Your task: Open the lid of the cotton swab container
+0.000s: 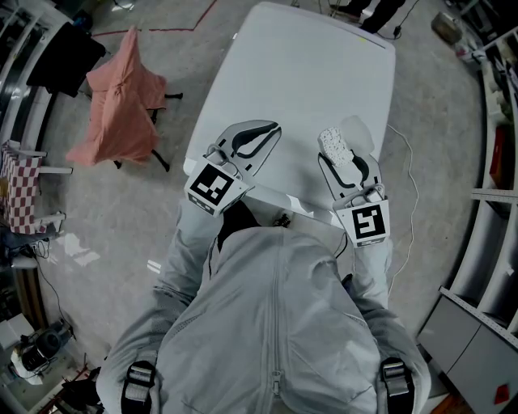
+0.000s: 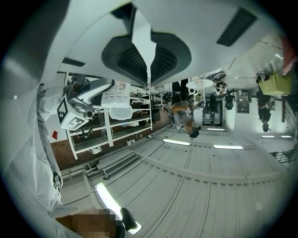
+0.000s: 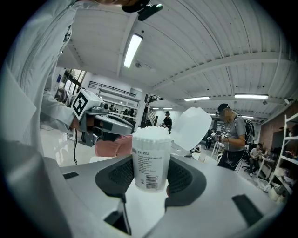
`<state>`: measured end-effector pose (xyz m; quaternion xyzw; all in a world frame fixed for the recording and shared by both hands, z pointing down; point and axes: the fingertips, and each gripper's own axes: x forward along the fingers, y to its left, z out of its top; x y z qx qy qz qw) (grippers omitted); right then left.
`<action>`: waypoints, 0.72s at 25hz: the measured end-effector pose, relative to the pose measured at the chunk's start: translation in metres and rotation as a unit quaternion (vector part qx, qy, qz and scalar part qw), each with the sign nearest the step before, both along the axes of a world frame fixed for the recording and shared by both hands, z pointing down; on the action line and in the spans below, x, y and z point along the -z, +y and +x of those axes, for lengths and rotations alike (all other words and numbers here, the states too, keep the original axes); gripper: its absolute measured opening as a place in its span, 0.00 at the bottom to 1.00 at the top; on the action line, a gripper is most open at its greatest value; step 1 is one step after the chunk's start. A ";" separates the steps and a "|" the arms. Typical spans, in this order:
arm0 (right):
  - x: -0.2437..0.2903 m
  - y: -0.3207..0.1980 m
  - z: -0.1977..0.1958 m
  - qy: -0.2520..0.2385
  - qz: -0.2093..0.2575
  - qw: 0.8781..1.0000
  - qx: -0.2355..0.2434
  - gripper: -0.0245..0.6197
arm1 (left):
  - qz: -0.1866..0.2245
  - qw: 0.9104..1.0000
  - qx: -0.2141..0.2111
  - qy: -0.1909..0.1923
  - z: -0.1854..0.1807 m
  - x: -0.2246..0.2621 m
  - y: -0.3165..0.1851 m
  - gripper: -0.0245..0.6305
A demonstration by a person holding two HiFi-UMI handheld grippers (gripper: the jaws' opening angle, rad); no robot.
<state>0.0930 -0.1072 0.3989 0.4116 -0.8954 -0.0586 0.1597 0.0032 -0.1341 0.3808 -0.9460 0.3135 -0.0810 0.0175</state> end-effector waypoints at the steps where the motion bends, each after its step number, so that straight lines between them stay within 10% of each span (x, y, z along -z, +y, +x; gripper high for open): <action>1: 0.000 -0.001 -0.001 0.001 0.006 1.000 0.004 0.37 | -0.003 1.000 0.001 -0.001 0.000 -0.001 0.000 0.10; 18: -0.003 -0.007 -0.011 0.007 0.026 0.999 0.024 0.38 | -0.018 1.000 0.005 0.001 -0.007 -0.009 -0.007 0.10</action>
